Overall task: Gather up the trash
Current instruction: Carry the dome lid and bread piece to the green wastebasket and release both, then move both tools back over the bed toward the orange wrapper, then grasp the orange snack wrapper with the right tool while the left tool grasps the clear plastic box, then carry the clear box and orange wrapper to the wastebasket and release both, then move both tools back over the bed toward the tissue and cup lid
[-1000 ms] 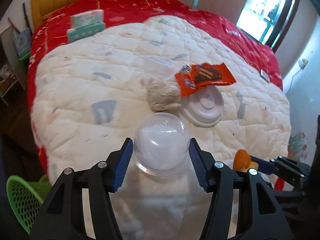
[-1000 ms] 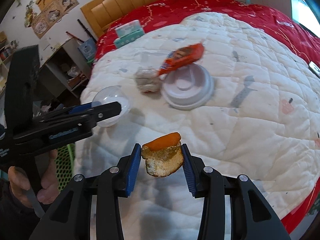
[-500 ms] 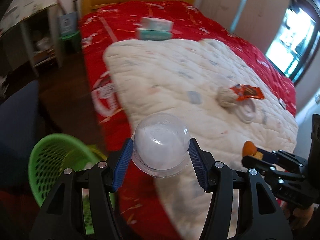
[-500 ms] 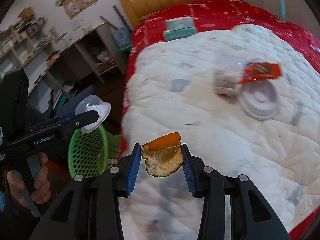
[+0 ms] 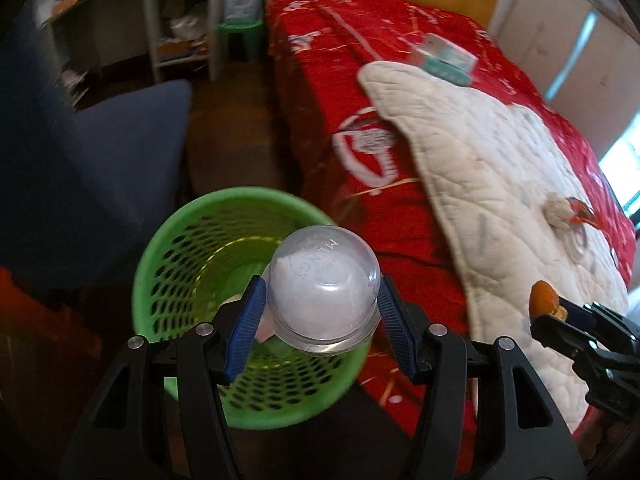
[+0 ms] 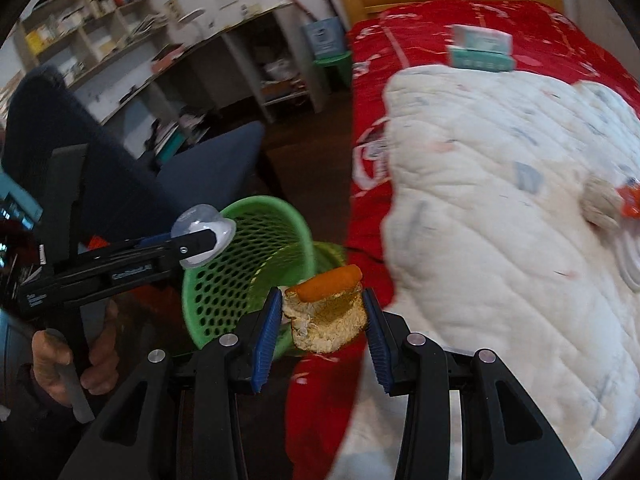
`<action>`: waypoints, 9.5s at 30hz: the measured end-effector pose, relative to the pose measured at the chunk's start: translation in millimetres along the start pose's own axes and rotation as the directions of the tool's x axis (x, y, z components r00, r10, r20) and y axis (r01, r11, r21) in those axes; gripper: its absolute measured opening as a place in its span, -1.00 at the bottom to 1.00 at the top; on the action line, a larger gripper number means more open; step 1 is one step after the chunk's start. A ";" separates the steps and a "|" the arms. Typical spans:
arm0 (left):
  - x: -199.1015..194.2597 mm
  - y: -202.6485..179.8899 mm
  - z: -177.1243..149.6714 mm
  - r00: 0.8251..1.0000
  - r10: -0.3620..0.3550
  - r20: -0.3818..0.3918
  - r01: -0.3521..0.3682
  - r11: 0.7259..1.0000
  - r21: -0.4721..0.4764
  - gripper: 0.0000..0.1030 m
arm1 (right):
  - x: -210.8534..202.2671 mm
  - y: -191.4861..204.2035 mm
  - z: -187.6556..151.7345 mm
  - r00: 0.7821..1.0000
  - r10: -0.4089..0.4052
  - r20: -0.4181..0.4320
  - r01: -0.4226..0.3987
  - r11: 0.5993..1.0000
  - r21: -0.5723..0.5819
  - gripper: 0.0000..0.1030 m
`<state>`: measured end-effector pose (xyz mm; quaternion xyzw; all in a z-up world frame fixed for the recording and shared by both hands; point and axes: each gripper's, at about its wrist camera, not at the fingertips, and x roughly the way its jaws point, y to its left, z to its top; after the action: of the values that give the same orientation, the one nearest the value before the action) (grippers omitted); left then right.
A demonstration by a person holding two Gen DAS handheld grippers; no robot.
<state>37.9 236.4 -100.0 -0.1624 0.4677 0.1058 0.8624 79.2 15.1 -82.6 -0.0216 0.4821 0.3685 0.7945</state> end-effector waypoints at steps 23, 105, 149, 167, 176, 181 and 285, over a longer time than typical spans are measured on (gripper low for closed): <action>7.2 77.1 -11.2 0.999 0.042 -0.032 -0.046 0.987 -0.157 0.32 | 66.3 65.1 17.3 0.992 0.077 -0.101 -0.087 0.991 -0.104 -0.23; 40.8 -234.2 48.9 0.983 -0.167 -0.071 0.180 0.933 0.312 0.40 | -107.5 -287.3 27.7 0.930 -0.349 0.114 0.268 0.859 0.437 0.06; 174.7 -388.4 118.8 0.953 -0.247 -0.174 0.301 0.726 0.618 0.27 | -95.6 -342.2 44.0 0.953 -0.264 0.151 0.175 0.881 0.439 -0.22; 173.6 -358.1 121.4 0.956 -0.260 -0.139 0.293 0.784 0.547 -0.09 | -44.6 -331.5 70.2 0.971 -0.222 0.090 0.178 0.919 0.351 -0.50; 131.1 -316.1 128.6 0.956 -0.283 -0.071 0.282 0.832 0.478 -0.09 | -76.0 -288.9 71.8 0.954 -0.245 0.172 0.183 0.933 0.311 -0.71; 93.4 -284.1 128.3 0.952 -0.307 -0.016 0.285 0.861 0.421 -0.09 | -100.2 -255.3 72.0 0.929 -0.295 0.222 0.234 0.936 0.264 -0.73; 24.8 -191.3 42.8 0.966 -0.248 -0.066 0.257 0.934 0.247 0.37 | -84.9 -241.7 3.9 0.872 -0.487 0.054 0.467 0.859 0.210 0.78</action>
<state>148.3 76.4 -64.4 -0.1112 0.4672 -0.0693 0.8744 206.3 -207.1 -91.8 -0.0449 0.4521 0.1131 0.8836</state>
